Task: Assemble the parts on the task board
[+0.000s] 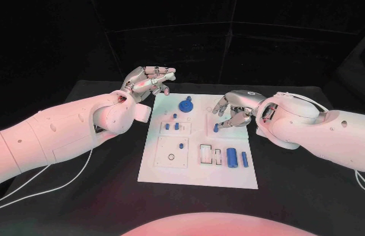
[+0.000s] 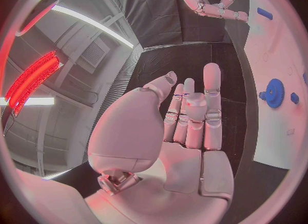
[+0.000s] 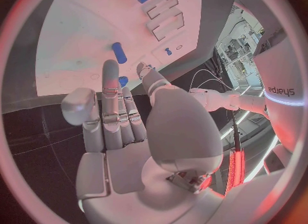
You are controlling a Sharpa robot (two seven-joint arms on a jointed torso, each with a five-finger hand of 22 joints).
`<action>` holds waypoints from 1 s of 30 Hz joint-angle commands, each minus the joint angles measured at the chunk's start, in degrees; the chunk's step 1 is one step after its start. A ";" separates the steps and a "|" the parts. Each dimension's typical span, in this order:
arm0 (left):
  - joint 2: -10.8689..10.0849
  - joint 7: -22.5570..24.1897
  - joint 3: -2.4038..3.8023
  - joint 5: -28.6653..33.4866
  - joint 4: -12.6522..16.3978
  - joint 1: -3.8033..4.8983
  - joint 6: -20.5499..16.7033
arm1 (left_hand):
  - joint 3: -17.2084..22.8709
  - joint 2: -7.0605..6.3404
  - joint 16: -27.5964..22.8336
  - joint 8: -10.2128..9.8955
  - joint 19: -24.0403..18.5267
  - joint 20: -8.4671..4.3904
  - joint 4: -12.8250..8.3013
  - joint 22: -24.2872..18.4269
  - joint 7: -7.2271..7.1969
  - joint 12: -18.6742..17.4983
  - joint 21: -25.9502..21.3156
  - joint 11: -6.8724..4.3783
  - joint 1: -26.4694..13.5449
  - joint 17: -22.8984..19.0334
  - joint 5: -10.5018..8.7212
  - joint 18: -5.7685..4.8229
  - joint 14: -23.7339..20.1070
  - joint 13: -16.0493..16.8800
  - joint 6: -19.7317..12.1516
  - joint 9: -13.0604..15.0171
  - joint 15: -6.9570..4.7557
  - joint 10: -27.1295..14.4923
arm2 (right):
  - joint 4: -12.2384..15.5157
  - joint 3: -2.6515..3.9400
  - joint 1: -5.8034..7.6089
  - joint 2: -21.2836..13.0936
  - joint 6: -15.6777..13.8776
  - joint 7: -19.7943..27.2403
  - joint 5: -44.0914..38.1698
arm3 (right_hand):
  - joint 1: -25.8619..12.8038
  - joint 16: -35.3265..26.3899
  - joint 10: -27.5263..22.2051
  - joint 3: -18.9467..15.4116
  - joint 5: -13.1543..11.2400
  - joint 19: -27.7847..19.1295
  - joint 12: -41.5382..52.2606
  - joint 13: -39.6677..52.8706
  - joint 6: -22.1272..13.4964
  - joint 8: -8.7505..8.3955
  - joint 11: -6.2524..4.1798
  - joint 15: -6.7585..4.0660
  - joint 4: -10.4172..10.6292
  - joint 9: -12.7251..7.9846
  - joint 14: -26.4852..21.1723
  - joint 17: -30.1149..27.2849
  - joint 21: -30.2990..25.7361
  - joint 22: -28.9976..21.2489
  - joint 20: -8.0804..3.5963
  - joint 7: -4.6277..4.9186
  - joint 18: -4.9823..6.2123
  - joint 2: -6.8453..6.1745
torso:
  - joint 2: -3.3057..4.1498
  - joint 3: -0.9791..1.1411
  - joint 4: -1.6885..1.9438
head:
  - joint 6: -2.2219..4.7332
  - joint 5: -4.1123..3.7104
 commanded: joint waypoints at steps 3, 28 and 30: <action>0.08 0.23 -0.01 0.19 0.01 0.09 0.86 | -0.41 0.07 0.09 0.25 0.31 0.24 -0.05 -0.08 0.00 0.19 -0.26 -0.13 0.07 -0.04 -0.19 0.33 0.03 0.08 -0.43 0.01 0.37 -0.36 | -0.72 -0.02 0.01 1.30 4.50 -1.25 -2.24 | 1.25 -0.30 -0.91 -0.62 0.31 0.30 0.56 -0.09 -0.18 0.27 -0.02 0.01 0.12 0.13 0.38 0.08 0.21 -0.04 0.01 -0.14 0.03 0.77 | 0.01 0.04 -0.12 | -0.03 0.18; 0.12 0.25 -0.04 0.19 -0.03 0.08 0.98 | -0.49 0.10 0.11 0.30 0.34 0.26 -0.03 -0.11 0.00 0.31 -0.30 -0.13 0.07 -0.03 -0.19 0.33 0.03 0.11 -0.46 0.03 0.38 -0.41 | -3.82 -0.18 -1.30 4.38 8.69 -1.50 -5.45 | 3.77 -0.66 1.36 1.74 -0.03 0.41 1.94 -1.02 4.30 1.63 0.16 0.05 0.04 0.42 0.25 0.27 0.60 0.20 0.09 -0.11 -0.02 3.39 | -0.01 0.06 -0.12 | -0.40 0.36; 0.12 0.25 -0.04 0.19 -0.05 0.08 0.98 | -0.49 0.10 0.11 0.30 0.34 0.26 -0.03 -0.11 0.00 0.31 -0.30 -0.13 0.07 -0.03 -0.19 0.33 0.03 0.11 -0.46 0.03 0.38 -0.41 | -4.01 -0.19 -1.35 4.46 8.84 -1.43 -5.47 | 3.87 -0.68 1.75 2.13 -0.03 0.44 1.91 -1.14 4.71 1.68 0.13 0.02 0.05 0.41 0.24 0.30 0.69 0.30 0.08 -0.11 -0.03 3.52 | -0.02 0.05 -0.11 | -0.42 0.36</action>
